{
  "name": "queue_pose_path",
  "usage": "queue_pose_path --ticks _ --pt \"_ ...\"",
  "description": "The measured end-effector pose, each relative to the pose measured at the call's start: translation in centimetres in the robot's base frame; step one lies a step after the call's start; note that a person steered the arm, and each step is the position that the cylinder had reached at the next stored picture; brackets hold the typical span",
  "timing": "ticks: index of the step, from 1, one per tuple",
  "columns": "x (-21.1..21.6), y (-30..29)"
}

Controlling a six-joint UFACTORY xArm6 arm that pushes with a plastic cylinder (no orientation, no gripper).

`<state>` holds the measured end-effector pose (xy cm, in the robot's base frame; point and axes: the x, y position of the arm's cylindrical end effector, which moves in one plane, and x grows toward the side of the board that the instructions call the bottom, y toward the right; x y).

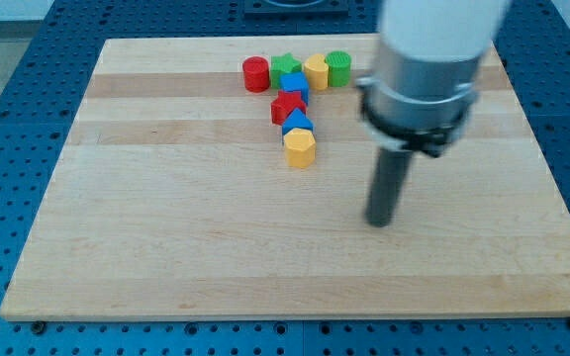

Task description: Point your arm to the left side of the red circle

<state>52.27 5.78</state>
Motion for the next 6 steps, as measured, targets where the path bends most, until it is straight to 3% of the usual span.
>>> queue_pose_path --ticks 2,4,6 --pt "-2.5 -14.9" --pt "-13.1 -15.1" --pt "-19.9 -15.1"
